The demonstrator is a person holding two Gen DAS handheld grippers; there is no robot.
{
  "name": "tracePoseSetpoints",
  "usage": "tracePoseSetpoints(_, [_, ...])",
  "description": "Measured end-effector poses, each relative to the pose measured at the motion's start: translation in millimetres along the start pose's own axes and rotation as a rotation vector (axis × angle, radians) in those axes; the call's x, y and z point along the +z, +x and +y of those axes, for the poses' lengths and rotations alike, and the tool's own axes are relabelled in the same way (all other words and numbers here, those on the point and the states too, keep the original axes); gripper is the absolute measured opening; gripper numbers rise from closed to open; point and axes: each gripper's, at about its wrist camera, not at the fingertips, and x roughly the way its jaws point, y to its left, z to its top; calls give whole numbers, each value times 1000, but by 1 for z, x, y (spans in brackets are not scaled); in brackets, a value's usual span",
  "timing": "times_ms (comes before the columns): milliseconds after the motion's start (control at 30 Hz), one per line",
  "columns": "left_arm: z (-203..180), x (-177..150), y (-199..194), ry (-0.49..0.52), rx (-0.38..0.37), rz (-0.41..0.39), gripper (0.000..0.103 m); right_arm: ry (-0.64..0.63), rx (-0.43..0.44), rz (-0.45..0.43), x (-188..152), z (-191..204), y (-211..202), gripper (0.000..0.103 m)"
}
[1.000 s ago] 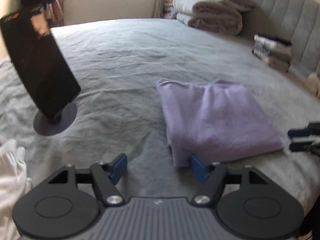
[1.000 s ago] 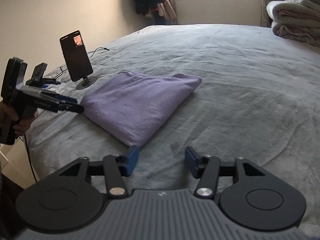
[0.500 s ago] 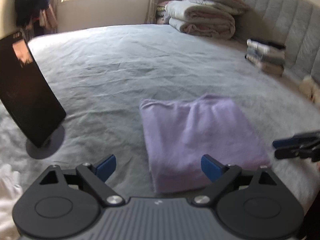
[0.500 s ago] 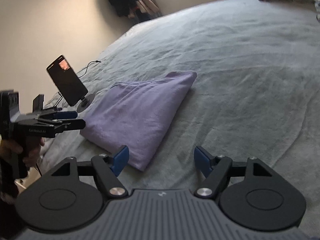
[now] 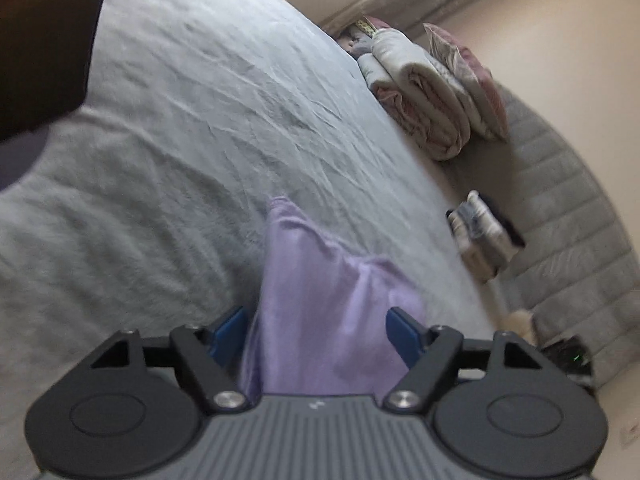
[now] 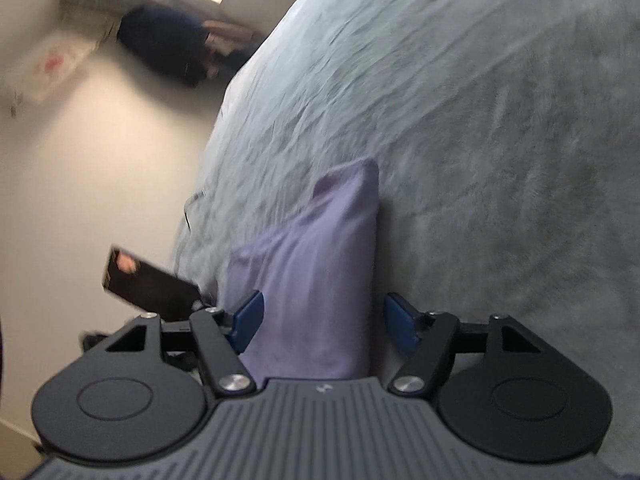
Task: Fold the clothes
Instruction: 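Grasp the folded lavender garment with both grippers, then carry the folded garment with both grippers toward the stack of clothes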
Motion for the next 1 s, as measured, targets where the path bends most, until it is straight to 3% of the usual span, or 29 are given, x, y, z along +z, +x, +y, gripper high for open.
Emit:
tracePoseSetpoints(133, [4,0,12,-61,-24,-19,62,62,19,-35,3,-7,7,49])
tracePoseSetpoints(233, [9,-2,14,-127,-11,-41,47,135,24,-69,1,-13,11,29])
tracePoseSetpoints(300, [14,-3,15,-171,2,-54,27,182,37,-79,-1,-19,11,18])
tracePoseSetpoints(367, [21,-7,18,-219,-5,-64,19,206,45,-86,-1,-22,10,15])
tracePoseSetpoints(533, [21,-12,17,-261,-43,-104,17,201,47,-100,1,-15,1,18])
tracePoseSetpoints(700, [18,-16,15,-369,-99,-142,16,241,101,-111,11,-15,-19,17])
tracePoseSetpoints(1000, [-42,-10,39,-275,-109,-182,16,143,118,-146,45,-3,-71,16])
